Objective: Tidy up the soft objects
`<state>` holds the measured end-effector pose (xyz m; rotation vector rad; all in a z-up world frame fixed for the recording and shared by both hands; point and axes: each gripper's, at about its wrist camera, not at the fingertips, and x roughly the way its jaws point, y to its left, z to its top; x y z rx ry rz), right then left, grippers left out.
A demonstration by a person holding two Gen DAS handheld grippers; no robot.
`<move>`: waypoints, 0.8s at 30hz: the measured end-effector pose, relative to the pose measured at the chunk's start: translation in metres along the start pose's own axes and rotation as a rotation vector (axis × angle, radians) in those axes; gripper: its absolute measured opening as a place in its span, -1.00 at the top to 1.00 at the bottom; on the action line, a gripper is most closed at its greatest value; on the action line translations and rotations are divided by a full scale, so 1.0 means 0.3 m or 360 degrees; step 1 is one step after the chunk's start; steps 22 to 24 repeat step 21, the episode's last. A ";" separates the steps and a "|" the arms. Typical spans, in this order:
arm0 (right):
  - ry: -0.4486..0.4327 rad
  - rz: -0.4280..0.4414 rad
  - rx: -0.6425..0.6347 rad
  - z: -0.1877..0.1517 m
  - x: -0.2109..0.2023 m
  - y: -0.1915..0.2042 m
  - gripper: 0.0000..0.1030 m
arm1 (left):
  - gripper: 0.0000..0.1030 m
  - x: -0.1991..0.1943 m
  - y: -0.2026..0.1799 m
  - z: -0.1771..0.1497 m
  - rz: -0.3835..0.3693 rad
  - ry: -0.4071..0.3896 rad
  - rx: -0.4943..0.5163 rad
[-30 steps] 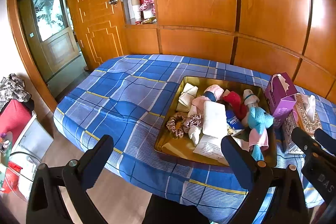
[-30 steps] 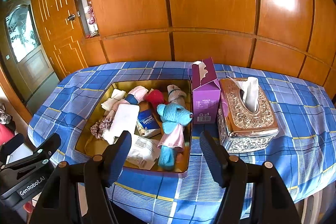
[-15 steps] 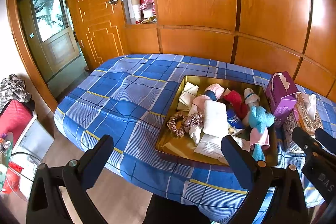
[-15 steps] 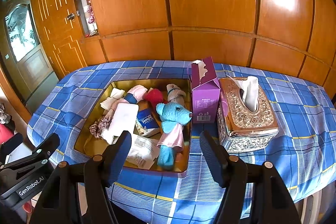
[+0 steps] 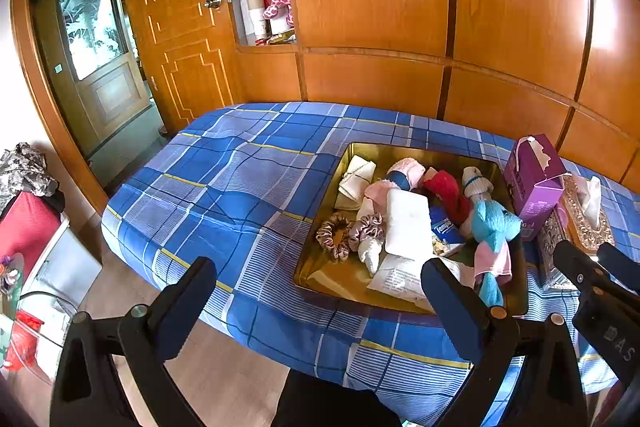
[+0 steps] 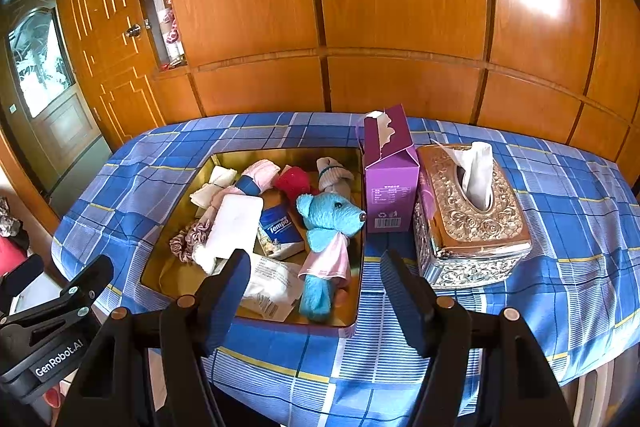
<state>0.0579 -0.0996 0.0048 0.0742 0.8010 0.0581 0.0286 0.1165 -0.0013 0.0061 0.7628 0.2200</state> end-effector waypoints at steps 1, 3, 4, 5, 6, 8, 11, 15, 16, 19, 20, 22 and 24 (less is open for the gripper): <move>0.0000 0.0002 0.0001 0.000 0.000 0.000 -0.33 | -0.99 0.000 -0.001 -0.001 0.0001 0.0000 0.0002; 0.0001 -0.0002 0.0003 0.000 0.001 0.000 -0.33 | -0.99 0.000 0.000 -0.002 -0.0002 0.0003 -0.0001; 0.0000 -0.0004 0.0005 0.000 0.001 0.000 -0.33 | -0.99 0.001 0.000 -0.002 0.0000 0.0007 -0.0002; 0.0002 -0.0002 0.0007 0.000 0.002 -0.001 -0.33 | -0.99 0.003 -0.001 -0.001 0.0001 0.0011 0.0000; 0.0005 -0.0002 0.0007 0.000 0.002 -0.001 -0.33 | -0.99 0.005 0.000 -0.001 0.0001 0.0014 -0.0001; 0.0006 -0.0003 0.0008 0.000 0.004 -0.001 -0.33 | -0.99 0.008 -0.001 -0.001 0.0001 0.0019 0.0000; 0.0009 -0.0002 0.0009 0.000 0.005 -0.002 -0.33 | -0.99 0.010 -0.003 -0.001 -0.0002 0.0022 0.0005; 0.0009 -0.0003 0.0010 -0.001 0.006 -0.006 -0.33 | -0.99 0.010 -0.004 -0.001 0.0000 0.0018 0.0010; 0.0010 -0.0002 0.0010 -0.001 0.008 -0.008 -0.33 | -0.99 0.011 -0.005 -0.001 0.0003 0.0018 0.0012; 0.0018 -0.0006 0.0018 -0.001 0.013 -0.010 -0.33 | -0.99 0.020 -0.004 -0.002 0.0010 0.0024 0.0011; 0.0020 -0.0004 0.0021 -0.001 0.014 -0.011 -0.33 | -0.99 0.022 -0.005 -0.003 0.0014 0.0024 0.0015; 0.0024 -0.0004 0.0022 -0.002 0.016 -0.011 -0.33 | -0.99 0.025 -0.004 -0.003 0.0012 0.0028 0.0018; 0.0024 -0.0004 0.0022 -0.002 0.016 -0.011 -0.33 | -0.99 0.025 -0.004 -0.003 0.0012 0.0028 0.0018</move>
